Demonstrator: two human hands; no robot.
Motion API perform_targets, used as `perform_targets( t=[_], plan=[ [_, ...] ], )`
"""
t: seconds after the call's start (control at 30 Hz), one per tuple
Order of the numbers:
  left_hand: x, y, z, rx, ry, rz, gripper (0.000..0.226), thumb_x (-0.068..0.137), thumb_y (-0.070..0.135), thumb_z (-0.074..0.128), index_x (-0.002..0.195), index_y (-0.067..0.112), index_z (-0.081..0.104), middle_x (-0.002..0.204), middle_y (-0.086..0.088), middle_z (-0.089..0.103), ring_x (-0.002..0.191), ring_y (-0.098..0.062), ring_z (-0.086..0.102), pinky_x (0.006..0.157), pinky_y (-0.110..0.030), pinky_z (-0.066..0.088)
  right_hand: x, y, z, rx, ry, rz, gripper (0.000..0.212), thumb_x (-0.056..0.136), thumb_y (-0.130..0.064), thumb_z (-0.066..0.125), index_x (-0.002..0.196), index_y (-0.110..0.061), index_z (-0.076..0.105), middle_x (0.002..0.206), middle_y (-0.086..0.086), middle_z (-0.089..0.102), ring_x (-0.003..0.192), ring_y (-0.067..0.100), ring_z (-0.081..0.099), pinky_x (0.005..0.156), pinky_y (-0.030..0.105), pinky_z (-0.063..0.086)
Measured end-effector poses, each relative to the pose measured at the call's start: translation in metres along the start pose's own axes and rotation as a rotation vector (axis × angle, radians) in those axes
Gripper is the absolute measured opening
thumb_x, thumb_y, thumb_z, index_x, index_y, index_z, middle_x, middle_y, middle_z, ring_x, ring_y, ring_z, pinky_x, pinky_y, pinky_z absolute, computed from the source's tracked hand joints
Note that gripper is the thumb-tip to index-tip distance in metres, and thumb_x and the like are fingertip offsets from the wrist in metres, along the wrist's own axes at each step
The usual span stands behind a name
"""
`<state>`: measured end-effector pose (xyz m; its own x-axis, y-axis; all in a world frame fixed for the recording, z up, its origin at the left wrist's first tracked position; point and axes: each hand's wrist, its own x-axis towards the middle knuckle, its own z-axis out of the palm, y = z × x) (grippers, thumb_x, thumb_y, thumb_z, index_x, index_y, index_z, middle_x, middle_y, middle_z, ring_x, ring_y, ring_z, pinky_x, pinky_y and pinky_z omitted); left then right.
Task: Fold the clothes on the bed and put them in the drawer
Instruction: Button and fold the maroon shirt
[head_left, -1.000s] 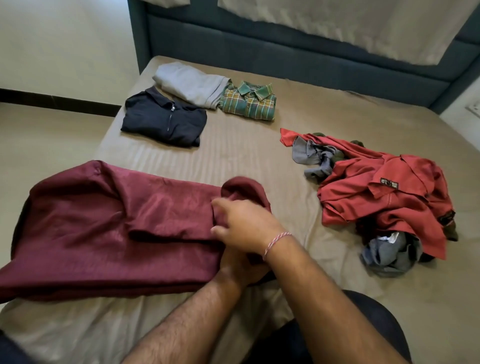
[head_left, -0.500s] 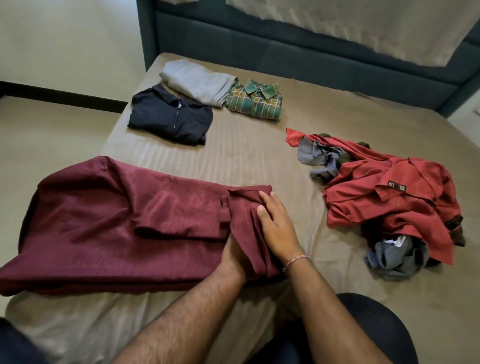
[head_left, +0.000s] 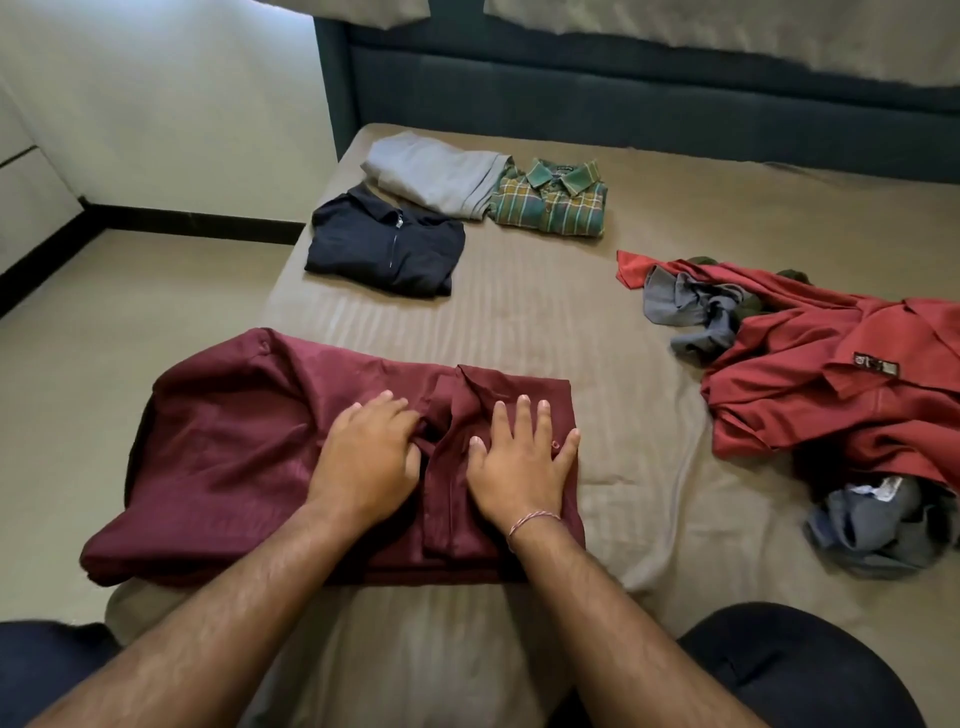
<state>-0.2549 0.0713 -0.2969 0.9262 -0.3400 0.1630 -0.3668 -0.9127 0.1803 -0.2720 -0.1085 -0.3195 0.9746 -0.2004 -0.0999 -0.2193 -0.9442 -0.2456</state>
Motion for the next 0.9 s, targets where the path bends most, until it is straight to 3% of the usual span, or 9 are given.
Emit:
perform_targets(
  t=[0.1,0.17,0.27,0.33,0.4,0.6,0.73,0.83,0.9],
  plan=[
    [0.011,0.023,-0.011,-0.269,0.274,0.025,0.057,0.08,0.029,0.044,0.127,0.012,0.072,0.14,-0.007,0.066,0.14,-0.024,0.053,0.117,-0.045,0.04,0.0,0.004,-0.014,0.228,0.046,-0.043,0.057,0.103,-0.04,0.042,0.159,-0.032,0.036,0.172,-0.005,0.018,0.16,0.022,0.003,0.122,0.065,-0.006],
    [0.024,0.054,-0.018,-0.393,0.346,0.166,0.057,0.079,0.024,0.048,0.129,0.011,0.071,0.139,-0.007,0.066,0.138,-0.024,0.055,0.115,-0.043,0.041,0.006,0.02,-0.028,0.505,0.221,-0.005,0.049,0.095,-0.027,0.05,0.144,-0.024,0.058,0.158,-0.001,0.047,0.15,0.023,0.036,0.125,0.056,0.017],
    [0.05,0.087,-0.013,-0.333,0.074,0.375,0.061,0.081,0.021,0.049,0.141,0.015,0.061,0.145,-0.004,0.061,0.142,-0.022,0.05,0.119,-0.047,0.037,0.016,0.055,-0.042,0.771,0.347,0.202,0.041,0.086,-0.017,0.052,0.123,-0.013,0.071,0.124,0.009,0.07,0.115,0.028,0.065,0.105,0.04,0.048],
    [0.063,0.088,-0.003,-0.118,-0.231,0.411,0.068,0.088,0.023,0.054,0.155,0.022,0.043,0.155,-0.001,0.051,0.152,-0.02,0.036,0.128,-0.049,0.019,0.015,0.072,-0.044,0.767,0.224,0.325,0.032,0.09,-0.013,0.059,0.12,-0.015,0.071,0.12,0.008,0.071,0.109,0.026,0.067,0.1,0.036,0.05],
    [0.072,0.081,0.005,0.057,-0.354,0.449,0.071,0.091,0.032,0.058,0.157,0.026,0.035,0.15,0.0,0.052,0.147,-0.022,0.039,0.128,-0.055,0.012,0.013,0.082,-0.04,0.722,0.152,0.365,0.031,0.09,-0.016,0.067,0.12,-0.015,0.07,0.116,0.006,0.071,0.109,0.025,0.067,0.098,0.034,0.05],
    [0.069,0.049,-0.011,0.303,-0.204,0.47,0.037,0.091,0.051,0.051,0.115,0.03,0.069,0.11,0.003,0.059,0.113,-0.022,0.052,0.108,-0.054,0.032,0.022,0.082,-0.035,0.652,0.003,0.366,0.034,0.082,-0.04,0.077,0.107,-0.018,0.07,0.103,-0.001,0.076,0.099,0.021,0.07,0.093,0.034,0.054],
    [0.052,0.02,-0.027,0.372,-0.143,0.271,0.038,0.086,0.05,0.05,0.103,0.025,0.072,0.115,-0.002,0.057,0.115,-0.024,0.051,0.103,-0.056,0.034,0.022,0.082,-0.029,0.748,-0.148,0.293,0.049,0.066,-0.059,0.076,0.098,-0.022,0.074,0.091,-0.006,0.078,0.088,0.019,0.075,0.088,0.044,0.061],
    [0.041,0.019,-0.029,0.237,-0.021,0.16,0.041,0.087,0.048,0.049,0.111,0.023,0.071,0.126,-0.004,0.058,0.119,-0.026,0.049,0.103,-0.052,0.037,0.017,0.074,-0.02,0.87,-0.138,0.264,0.037,0.069,-0.044,0.081,0.097,-0.02,0.076,0.088,-0.006,0.08,0.088,0.021,0.076,0.087,0.046,0.061],
    [0.031,0.037,-0.023,0.001,0.011,0.179,0.055,0.091,0.049,0.049,0.135,0.021,0.063,0.148,-0.01,0.052,0.136,-0.029,0.044,0.112,-0.05,0.038,0.016,0.072,-0.018,1.028,-0.071,0.288,0.02,0.081,-0.018,0.082,0.098,-0.013,0.074,0.092,0.004,0.08,0.092,0.028,0.076,0.087,0.046,0.061]
  ],
)
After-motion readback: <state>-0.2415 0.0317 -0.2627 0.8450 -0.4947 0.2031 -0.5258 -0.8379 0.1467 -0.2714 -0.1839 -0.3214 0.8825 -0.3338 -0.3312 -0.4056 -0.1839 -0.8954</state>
